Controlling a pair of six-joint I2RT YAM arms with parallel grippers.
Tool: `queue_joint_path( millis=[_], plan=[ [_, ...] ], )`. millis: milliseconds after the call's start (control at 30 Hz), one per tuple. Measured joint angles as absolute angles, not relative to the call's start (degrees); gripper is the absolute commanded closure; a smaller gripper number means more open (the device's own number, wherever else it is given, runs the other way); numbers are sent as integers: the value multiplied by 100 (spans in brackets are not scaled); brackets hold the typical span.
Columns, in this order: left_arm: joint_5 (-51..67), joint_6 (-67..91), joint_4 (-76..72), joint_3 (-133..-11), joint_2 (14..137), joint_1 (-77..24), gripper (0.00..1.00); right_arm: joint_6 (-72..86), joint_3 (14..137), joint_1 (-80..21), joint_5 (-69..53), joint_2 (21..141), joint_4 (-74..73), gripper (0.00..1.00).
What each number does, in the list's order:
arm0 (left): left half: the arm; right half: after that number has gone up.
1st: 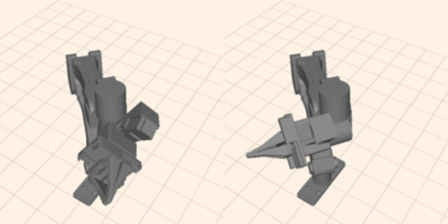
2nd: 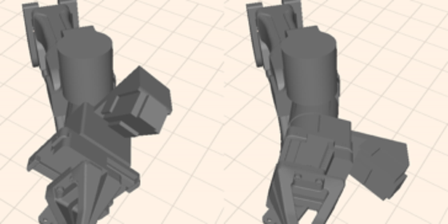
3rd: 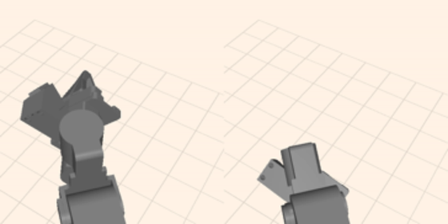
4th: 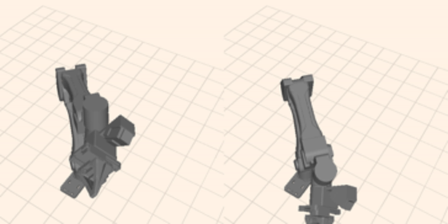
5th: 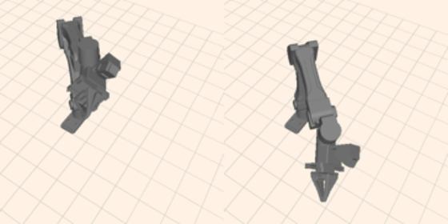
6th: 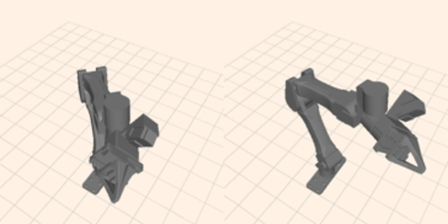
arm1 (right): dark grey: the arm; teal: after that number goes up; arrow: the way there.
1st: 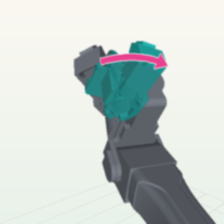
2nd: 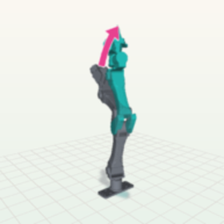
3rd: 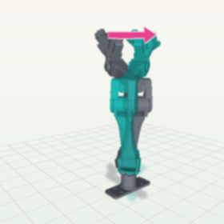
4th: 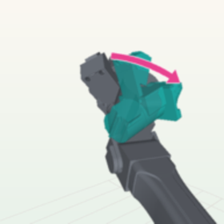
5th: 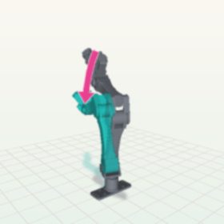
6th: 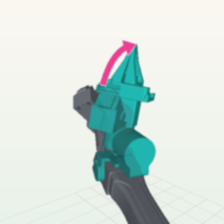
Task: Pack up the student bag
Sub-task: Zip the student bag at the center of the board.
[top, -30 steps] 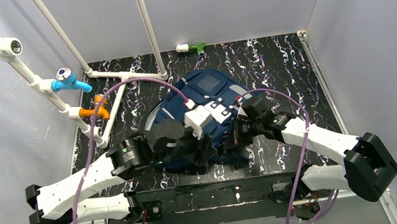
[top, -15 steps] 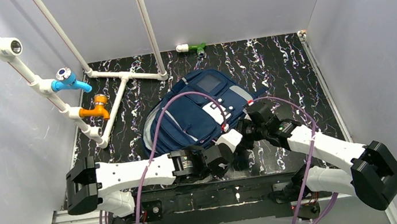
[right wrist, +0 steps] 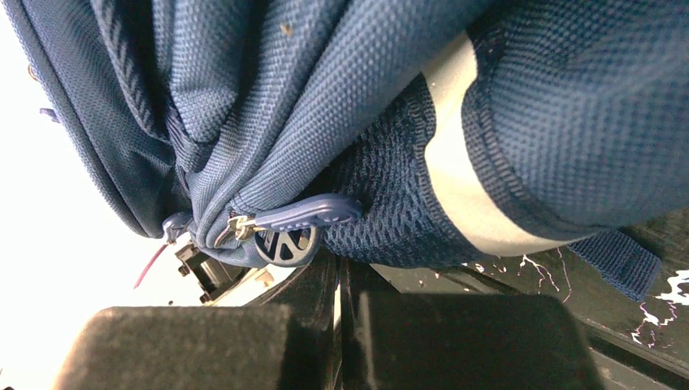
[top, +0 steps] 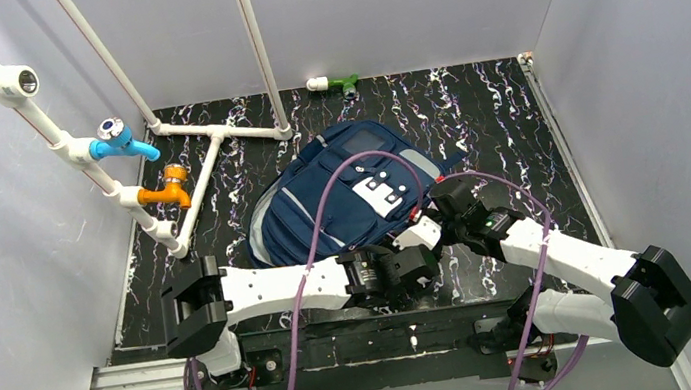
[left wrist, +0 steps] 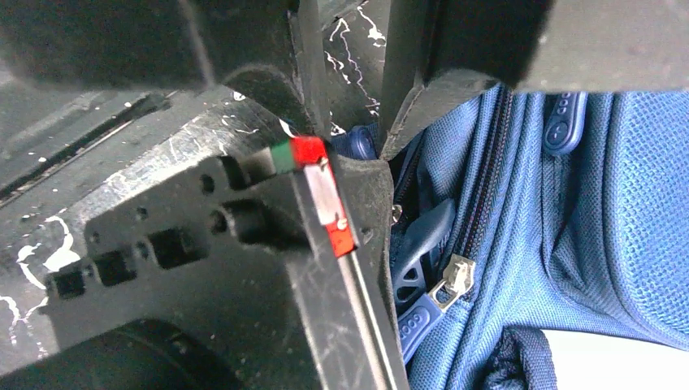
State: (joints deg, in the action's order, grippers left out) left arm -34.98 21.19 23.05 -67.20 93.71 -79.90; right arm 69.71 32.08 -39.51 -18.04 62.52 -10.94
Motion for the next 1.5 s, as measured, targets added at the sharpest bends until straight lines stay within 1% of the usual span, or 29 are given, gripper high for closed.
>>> queue_joint_path(
  millis=[200,233,300,333,400,433,500,567,600,667,833,933,1067,1200,1300,1433,1467,1500],
  plan=[
    [-3708,1988,2536,-6938,9653,-8003,79,7032,3208,-3944,-1769,6252,-1179,99],
    [-3736,1966,2582,-6980,9701,-8007,83,7035,3208,-3944,-1767,6252,-1190,99],
    [-3811,1925,2644,-7037,9773,-8007,97,7039,3208,-3940,-1750,6252,-1201,99],
    [-3844,1859,2685,-7070,9817,-8007,100,7052,3208,-3940,-1723,6252,-1201,99],
    [-3881,1791,2751,-7118,9854,-8023,100,7057,3208,-3935,-1708,6252,-1192,99],
    [-3913,1747,2799,-7164,9891,-8029,100,7039,3208,-3933,-1708,6252,-1175,90],
    [-3948,1721,2836,-7196,9913,-8038,100,6936,3208,-3907,-1741,6252,-1149,67],
    [-3940,1704,2851,-7199,9911,-8036,100,6681,3210,-3900,-1710,6250,-1151,54],
    [-3894,1708,2849,-7194,9911,-8027,100,6576,3212,-3898,-1675,6246,-1186,46],
    [-3787,1726,2823,-7179,9898,-8005,100,6355,3212,-3894,-1557,6217,-1240,37],
    [-3500,1953,2716,-6987,9706,-7867,100,6123,3153,-3752,-1232,5765,-1258,33],
    [-3343,2071,2626,-6818,9579,-7800,100,6108,3105,-3492,-1118,5448,-1212,33],
    [-3114,2224,2493,-6589,9378,-7767,100,6114,2967,-3236,-1111,5321,-1144,32],
    [-2832,2427,2403,-6412,9277,-7703,100,6123,2751,-3199,-1302,5498,-947,32],
    [-2637,2617,2355,-6322,9275,-7609,100,6130,2657,-3216,-1406,5725,-746,35],
    [-2482,2926,2316,-6259,9273,-7472,100,6198,2526,-3232,-1350,5843,-587,48],
    [-2467,3015,2318,-6257,9273,-7435,100,6224,2515,-3234,-1273,5859,-582,58],
    [-2467,3120,2322,-6252,9268,-7406,100,6263,2484,-3238,-1173,5861,-572,71]
  ],
)
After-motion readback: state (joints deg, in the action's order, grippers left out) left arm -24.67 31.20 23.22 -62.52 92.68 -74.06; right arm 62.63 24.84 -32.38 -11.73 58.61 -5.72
